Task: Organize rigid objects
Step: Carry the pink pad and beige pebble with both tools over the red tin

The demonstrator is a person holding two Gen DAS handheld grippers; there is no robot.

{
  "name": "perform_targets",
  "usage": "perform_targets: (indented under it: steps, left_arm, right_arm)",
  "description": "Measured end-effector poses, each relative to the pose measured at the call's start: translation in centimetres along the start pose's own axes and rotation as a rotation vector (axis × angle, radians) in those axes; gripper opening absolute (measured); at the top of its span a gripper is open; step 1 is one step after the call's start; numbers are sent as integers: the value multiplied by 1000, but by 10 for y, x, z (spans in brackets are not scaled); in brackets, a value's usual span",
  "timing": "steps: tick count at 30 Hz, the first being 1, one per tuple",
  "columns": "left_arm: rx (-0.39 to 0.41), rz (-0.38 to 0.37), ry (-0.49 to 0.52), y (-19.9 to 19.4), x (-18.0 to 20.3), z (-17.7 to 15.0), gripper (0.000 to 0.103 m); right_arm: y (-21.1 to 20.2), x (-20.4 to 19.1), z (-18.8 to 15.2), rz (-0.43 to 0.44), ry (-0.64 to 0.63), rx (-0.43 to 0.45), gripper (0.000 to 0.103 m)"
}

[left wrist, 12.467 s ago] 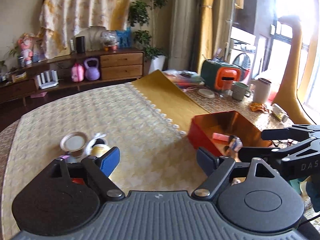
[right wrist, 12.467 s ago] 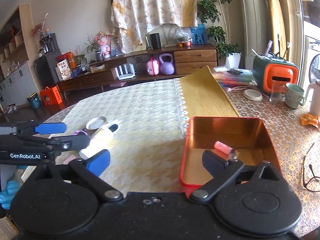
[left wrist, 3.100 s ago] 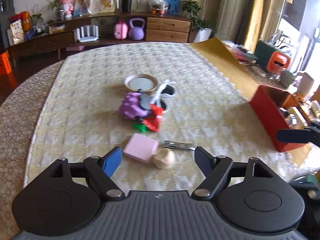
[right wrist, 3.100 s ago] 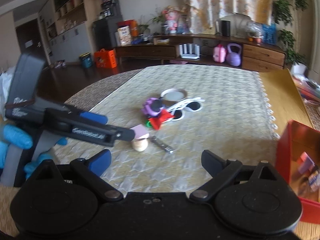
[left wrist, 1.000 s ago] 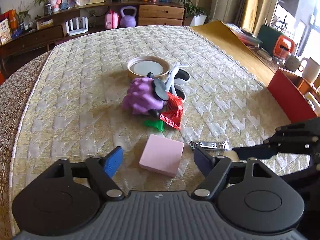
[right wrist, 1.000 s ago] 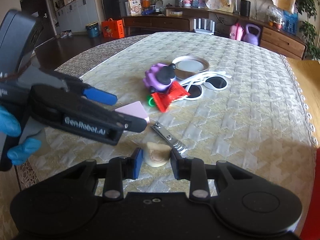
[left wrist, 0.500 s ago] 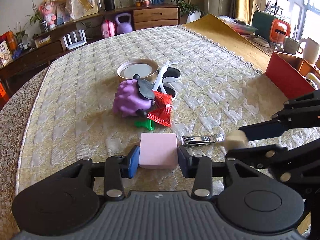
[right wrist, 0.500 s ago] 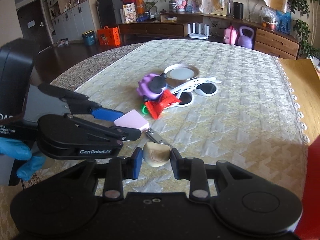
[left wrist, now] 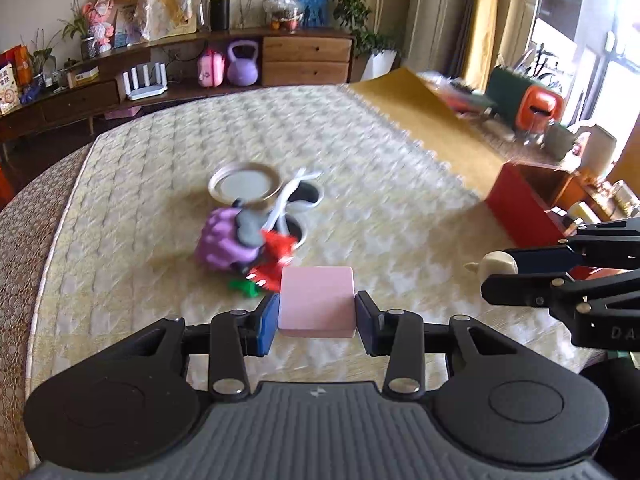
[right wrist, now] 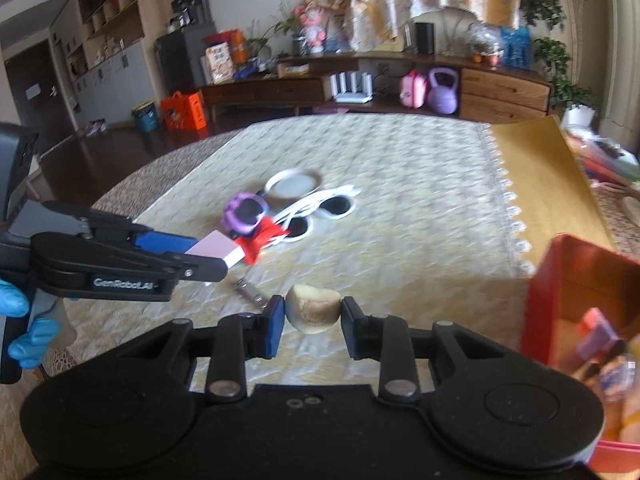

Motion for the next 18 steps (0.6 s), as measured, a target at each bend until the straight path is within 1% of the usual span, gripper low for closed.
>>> perform_targets:
  steps: [4, 9, 12, 18]
  left_arm:
    - [25, -31, 16, -12, 20, 12, 40]
    - [57, -69, 57, -22, 48, 25, 40]
    - [68, -75, 90, -21, 64, 32, 40]
    - [54, -111, 112, -9, 95, 44, 40]
  right_arm:
    - [-25, 14, 2, -23, 9, 38, 30]
    - [-49, 34, 1, -67, 28, 60, 30]
    - [-60, 47, -1, -99, 40, 70, 30]
    - [-76, 76, -11, -159, 79, 73, 30]
Point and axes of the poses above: each gripper's, at about its wrist camera, not at the fingertips, and y roughly the way its jaws point, x to its right, z to its top, the point moved 1 cm from there along y, roughly the way its jaws point, and after that the axes turned 5 degrees about x, right-handed, at the moved point
